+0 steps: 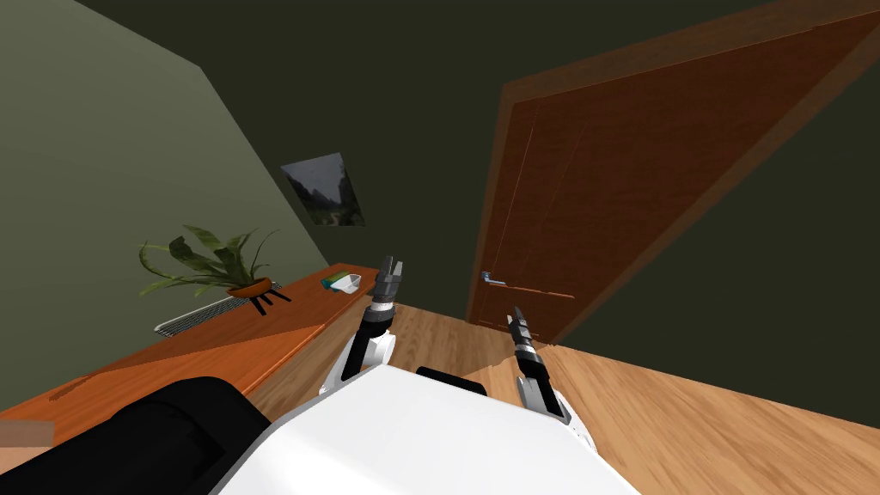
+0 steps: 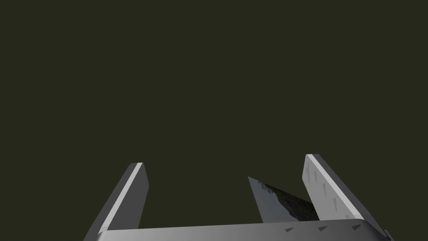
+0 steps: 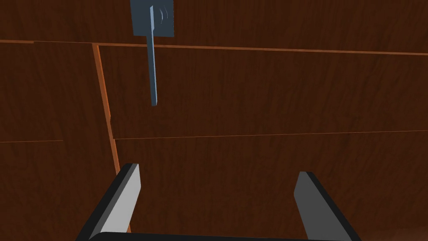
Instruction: Pull the door open
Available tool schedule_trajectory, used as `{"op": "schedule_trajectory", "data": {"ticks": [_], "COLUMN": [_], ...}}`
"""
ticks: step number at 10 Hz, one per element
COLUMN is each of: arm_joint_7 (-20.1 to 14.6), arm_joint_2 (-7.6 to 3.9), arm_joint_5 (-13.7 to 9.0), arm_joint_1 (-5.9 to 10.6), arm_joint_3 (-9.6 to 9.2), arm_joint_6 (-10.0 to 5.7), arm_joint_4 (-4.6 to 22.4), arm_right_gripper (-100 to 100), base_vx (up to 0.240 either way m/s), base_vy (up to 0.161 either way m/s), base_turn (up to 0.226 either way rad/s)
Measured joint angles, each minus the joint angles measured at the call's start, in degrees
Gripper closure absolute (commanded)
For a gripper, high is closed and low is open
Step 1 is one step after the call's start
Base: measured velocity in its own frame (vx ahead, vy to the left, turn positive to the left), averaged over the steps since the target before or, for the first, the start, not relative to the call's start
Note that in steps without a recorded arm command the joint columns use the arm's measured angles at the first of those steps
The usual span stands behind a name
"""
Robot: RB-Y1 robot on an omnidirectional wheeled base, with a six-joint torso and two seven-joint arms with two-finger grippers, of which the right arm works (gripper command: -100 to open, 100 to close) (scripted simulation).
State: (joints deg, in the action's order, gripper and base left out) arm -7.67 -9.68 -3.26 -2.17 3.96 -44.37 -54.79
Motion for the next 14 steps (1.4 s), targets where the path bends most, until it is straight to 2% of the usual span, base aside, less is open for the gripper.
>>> {"op": "schedule_trajectory", "data": {"ticks": [2,6,8,10,13,14], "arm_joint_7": [-0.2,-0.6,-0.7,-0.8,-0.9,-1.0], "arm_joint_2": [-0.2,-0.62,-0.78,-0.75,-1.0,-1.01], "arm_joint_5": [0.1,0.3,0.4,0.6,0.7,0.7], "arm_joint_1": [0.64,2.73,3.7,3.88,5.37,5.42], "arm_joint_3": [0.09,0.33,0.44,0.47,0.65,0.65], "arm_joint_6": [-0.02,-1.14,-1.19,-1.17,-1.87,-1.83], "arm_joint_4": [1.9,7.6,9.8,11.1,14.8,14.9], "arm_right_gripper": [-100,-100,-100,-100,-100,-100], "base_vx": [0.101,0.118,0.104,0.095,0.072,0.118], "base_vy": [0.004,0.016,0.016,0.0,0.001,0.04], "base_turn": [0.032,0.034,0.024,0.021,0.026,0.116]}}
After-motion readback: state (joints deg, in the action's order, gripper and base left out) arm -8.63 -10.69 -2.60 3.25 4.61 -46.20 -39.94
